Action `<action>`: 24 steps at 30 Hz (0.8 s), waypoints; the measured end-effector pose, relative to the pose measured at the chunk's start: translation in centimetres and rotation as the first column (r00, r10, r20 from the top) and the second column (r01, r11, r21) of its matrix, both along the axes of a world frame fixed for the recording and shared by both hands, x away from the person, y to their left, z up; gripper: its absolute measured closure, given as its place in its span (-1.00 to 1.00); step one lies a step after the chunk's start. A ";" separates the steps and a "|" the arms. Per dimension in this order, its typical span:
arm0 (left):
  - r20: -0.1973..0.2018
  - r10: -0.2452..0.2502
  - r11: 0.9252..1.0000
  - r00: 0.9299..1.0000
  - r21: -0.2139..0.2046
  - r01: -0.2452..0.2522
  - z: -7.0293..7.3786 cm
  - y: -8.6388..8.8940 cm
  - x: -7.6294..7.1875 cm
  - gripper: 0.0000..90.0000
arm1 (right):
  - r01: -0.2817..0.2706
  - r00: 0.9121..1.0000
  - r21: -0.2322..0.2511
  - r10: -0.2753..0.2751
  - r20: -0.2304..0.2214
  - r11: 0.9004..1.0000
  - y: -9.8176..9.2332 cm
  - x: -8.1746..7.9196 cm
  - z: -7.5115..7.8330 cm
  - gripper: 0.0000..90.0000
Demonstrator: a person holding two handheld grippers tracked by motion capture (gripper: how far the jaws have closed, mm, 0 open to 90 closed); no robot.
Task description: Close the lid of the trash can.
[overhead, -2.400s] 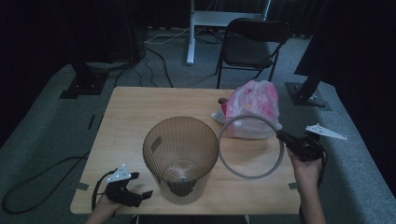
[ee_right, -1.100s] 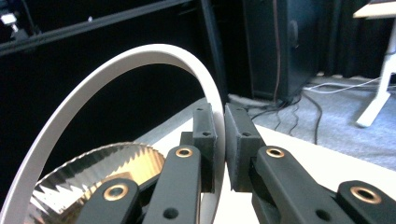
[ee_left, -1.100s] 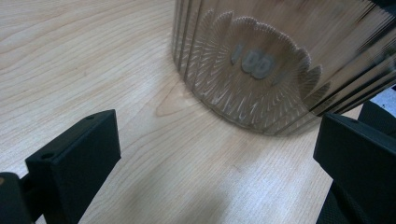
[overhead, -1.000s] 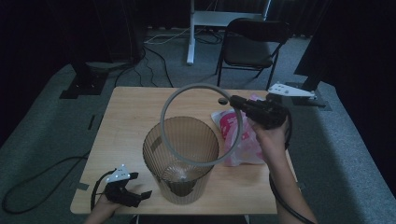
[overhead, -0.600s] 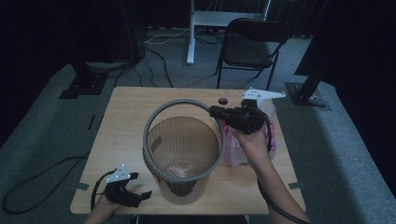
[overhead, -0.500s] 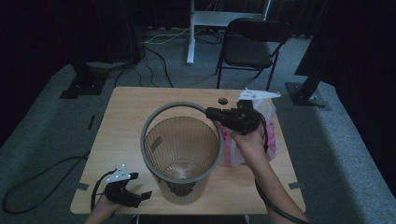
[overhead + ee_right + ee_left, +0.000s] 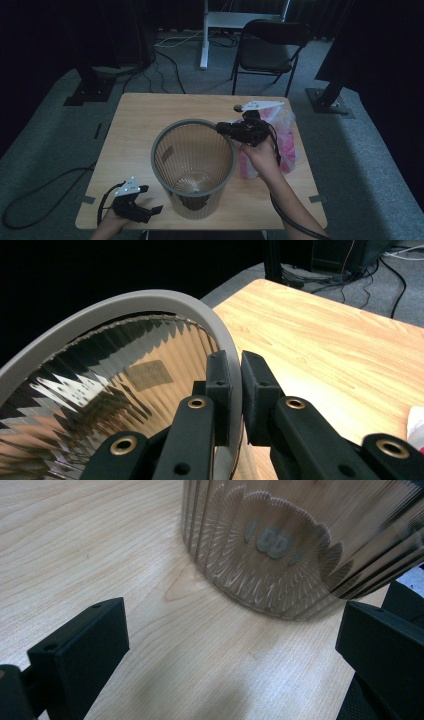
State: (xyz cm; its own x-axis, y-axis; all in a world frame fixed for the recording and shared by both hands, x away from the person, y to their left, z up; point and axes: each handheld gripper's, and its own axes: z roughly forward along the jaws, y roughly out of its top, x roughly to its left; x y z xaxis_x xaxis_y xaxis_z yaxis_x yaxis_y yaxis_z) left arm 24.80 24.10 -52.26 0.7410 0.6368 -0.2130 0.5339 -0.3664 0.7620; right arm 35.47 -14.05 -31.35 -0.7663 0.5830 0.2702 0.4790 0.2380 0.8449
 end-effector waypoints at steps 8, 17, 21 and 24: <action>0.001 -0.002 1.000 1.000 -0.002 0.002 0.0 0.0 0.0 -0.99 | 0.006 1.000 -0.007 -0.006 0.016 1.000 0.2 0.0 -0.4 0.84; -0.004 -0.005 1.000 1.000 0.002 0.005 -0.1 -0.1 0.0 -0.99 | 0.000 1.000 -0.003 0.000 0.012 1.000 0.4 -0.1 -0.5 0.08; -0.006 -0.006 1.000 1.000 0.003 0.006 -0.1 -0.1 0.0 -0.99 | -0.031 0.999 -0.048 0.031 0.011 0.998 1.2 -0.4 -0.5 -0.39; -0.008 -0.004 1.000 1.000 0.004 0.004 -0.1 -0.1 0.0 -0.99 | -0.066 0.997 -0.062 0.068 0.023 0.996 1.8 -0.8 -0.6 -0.74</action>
State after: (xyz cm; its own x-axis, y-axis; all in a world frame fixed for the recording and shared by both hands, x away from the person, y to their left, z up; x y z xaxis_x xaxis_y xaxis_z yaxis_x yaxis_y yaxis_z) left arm 24.83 24.00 -52.37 0.7420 0.6346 -0.2161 0.5383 -0.3719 0.7562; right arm 34.65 -12.24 -31.94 -0.8102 0.5449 0.2160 0.4391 0.3202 0.8395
